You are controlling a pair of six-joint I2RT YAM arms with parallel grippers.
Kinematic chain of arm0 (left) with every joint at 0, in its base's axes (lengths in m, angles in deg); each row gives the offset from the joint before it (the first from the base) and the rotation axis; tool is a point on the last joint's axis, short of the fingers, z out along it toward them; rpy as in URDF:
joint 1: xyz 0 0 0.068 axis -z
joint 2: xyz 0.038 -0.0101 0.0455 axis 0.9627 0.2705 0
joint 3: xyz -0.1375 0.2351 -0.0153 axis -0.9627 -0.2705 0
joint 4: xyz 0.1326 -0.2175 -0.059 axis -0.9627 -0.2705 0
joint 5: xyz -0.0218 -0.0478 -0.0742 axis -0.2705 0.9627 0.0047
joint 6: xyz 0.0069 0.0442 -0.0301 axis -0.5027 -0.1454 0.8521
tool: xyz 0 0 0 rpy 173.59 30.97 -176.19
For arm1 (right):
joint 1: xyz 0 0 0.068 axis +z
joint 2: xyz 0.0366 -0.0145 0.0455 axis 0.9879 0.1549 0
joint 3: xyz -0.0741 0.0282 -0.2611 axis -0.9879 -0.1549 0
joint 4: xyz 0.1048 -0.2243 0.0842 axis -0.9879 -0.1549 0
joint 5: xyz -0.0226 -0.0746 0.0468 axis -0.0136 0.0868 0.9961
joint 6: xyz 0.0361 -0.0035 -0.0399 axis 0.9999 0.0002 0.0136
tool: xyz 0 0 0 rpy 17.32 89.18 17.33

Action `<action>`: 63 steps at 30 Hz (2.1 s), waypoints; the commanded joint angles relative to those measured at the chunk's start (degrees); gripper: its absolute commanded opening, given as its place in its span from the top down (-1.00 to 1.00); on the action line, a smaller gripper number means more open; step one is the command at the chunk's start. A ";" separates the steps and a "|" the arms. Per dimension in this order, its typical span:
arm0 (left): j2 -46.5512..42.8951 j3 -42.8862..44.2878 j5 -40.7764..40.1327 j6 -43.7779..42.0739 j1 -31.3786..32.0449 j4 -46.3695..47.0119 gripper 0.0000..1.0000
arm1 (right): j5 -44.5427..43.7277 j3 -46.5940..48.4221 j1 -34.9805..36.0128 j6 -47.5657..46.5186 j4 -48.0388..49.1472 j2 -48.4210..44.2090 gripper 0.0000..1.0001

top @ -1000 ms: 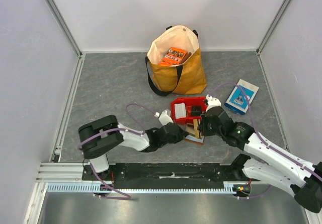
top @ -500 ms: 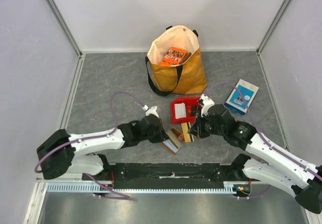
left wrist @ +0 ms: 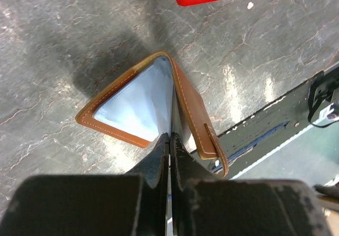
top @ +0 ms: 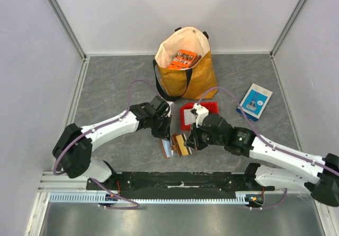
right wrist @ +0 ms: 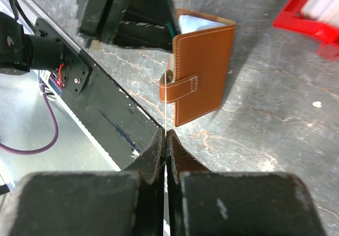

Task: Put the credit cards into the card holder
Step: Open the card holder at the center of the board.

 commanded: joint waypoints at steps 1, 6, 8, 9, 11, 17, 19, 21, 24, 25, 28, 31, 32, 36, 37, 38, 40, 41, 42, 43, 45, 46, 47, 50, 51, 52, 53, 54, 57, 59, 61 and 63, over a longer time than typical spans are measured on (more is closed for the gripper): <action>4.06 6.92 3.54 -7.08 -0.17 -8.74 0.96 | -10.46 3.04 5.44 4.75 4.77 4.14 1.00; 5.73 9.47 5.02 -8.49 -1.40 -10.24 0.96 | -9.51 1.99 7.55 8.18 10.21 6.26 1.00; 6.53 10.09 5.28 -8.75 -1.31 -10.51 0.96 | -11.00 1.99 8.16 9.41 9.78 7.66 1.00; 6.79 10.35 5.55 -8.84 -1.40 -10.51 0.96 | -11.70 1.73 8.43 10.12 9.78 8.01 1.00; 7.23 10.88 5.90 -8.67 -1.40 -10.51 0.96 | -13.54 0.94 9.13 12.13 11.01 7.93 1.00; 7.23 11.59 6.34 -7.96 -1.40 -10.16 0.96 | -20.84 -1.08 11.07 17.94 13.65 9.86 1.00; 7.23 11.59 6.51 -7.88 -1.40 -10.25 0.97 | -21.46 -0.91 11.07 18.21 13.91 11.79 1.00; 7.32 11.59 6.69 -8.14 -1.40 -10.25 0.96 | -22.95 -0.39 11.15 18.56 12.16 12.93 1.00; 6.97 11.50 6.95 -8.57 -1.31 -10.25 0.96 | -26.63 -0.56 11.24 18.74 9.26 12.77 1.00; 6.88 11.67 7.30 -8.75 -1.40 -10.25 0.97 | -27.87 -0.99 11.16 18.74 8.30 12.42 1.00; 6.79 12.20 7.57 -9.89 -1.49 -10.34 0.96 | -29.46 -2.40 11.07 17.68 6.80 11.27 1.00; 6.97 12.55 7.13 -10.25 -1.49 -10.34 0.74 | -29.37 -3.89 10.72 16.10 6.09 10.83 1.00; 7.06 12.55 7.22 -10.33 -1.40 -10.25 0.60 | -29.37 -4.33 10.63 15.75 6.18 10.40 1.00; 7.41 12.03 6.43 -9.90 -1.31 -10.07 0.16 | -28.24 -5.65 9.31 14.43 6.09 9.42 1.00; 7.15 11.68 6.34 -9.81 -1.40 -9.81 0.08 | -27.88 -6.00 9.05 14.17 6.18 9.42 1.00; 6.80 11.50 6.08 -9.55 -1.40 -9.63 0.04 | -27.70 -6.44 8.78 13.99 6.18 9.42 1.00; 4.96 10.54 5.02 -8.76 -1.40 -8.76 -0.02 | -27.27 -7.59 8.08 13.73 6.18 9.16 1.00; 3.82 9.92 4.24 -8.14 -1.40 -8.49 -0.06 | -26.74 -8.29 7.38 13.55 6.09 9.07 1.00; 2.67 9.13 3.10 -7.53 -1.40 -8.05 -0.08 | -26.47 -8.73 7.03 13.29 6.26 8.99 1.00; 1.27 8.08 2.13 -6.74 -1.40 -7.62 -0.10 | -25.95 -8.99 6.41 12.94 6.26 8.81 1.00; -2.16 5.45 0.11 -4.72 -1.40 -6.21 -0.14 | -25.59 -9.52 5.80 12.24 6.61 8.63 1.00; -4.43 3.61 -0.94 -3.06 -1.40 -5.07 -0.18 | -25.33 -9.61 5.27 11.88 6.44 8.55 1.00; -6.46 0.98 -1.48 -1.47 -1.31 -3.41 -0.20 | -24.98 -9.70 4.83 11.45 6.44 8.46 1.00; -13.58 -9.03 -2.27 4.76 -1.40 3.00 -0.21 | -23.93 -9.79 3.60 10.21 6.88 8.19 1.00; -16.38 -12.02 -2.62 7.22 -1.40 4.94 -0.21 | -23.66 -9.79 3.33 9.95 6.97 8.28 1.00; -18.76 -14.58 -2.54 9.33 -1.40 7.65 -0.22 | -23.40 -9.79 3.07 9.77 7.14 8.37 1.00; -21.65 -17.30 -2.62 11.96 -1.31 10.21 -0.22 | -23.13 -9.70 2.81 9.68 7.23 8.54 1.00; -24.21 -19.33 -2.97 14.42 -1.40 11.97 -0.24 | -22.87 -9.70 2.72 9.51 7.32 8.81 1.00; -30.02 -25.40 -2.45 20.41 -0.96 18.57 -0.26 | -22.43 -9.61 2.45 9.33 7.50 9.34 1.00; -31.61 -29.00 -2.45 25.41 -0.09 22.43 -0.27 | -22.43 -9.79 2.10 9.24 7.67 9.34 1.00; -32.23 -31.91 -4.11 29.63 2.02 25.95 -0.28 | -21.99 -10.05 1.93 9.07 7.76 9.34 1.00; -32.49 -34.19 -7.88 34.29 3.69 29.20 -0.29 | -21.90 -10.05 1.75 8.98 7.50 9.07 1.00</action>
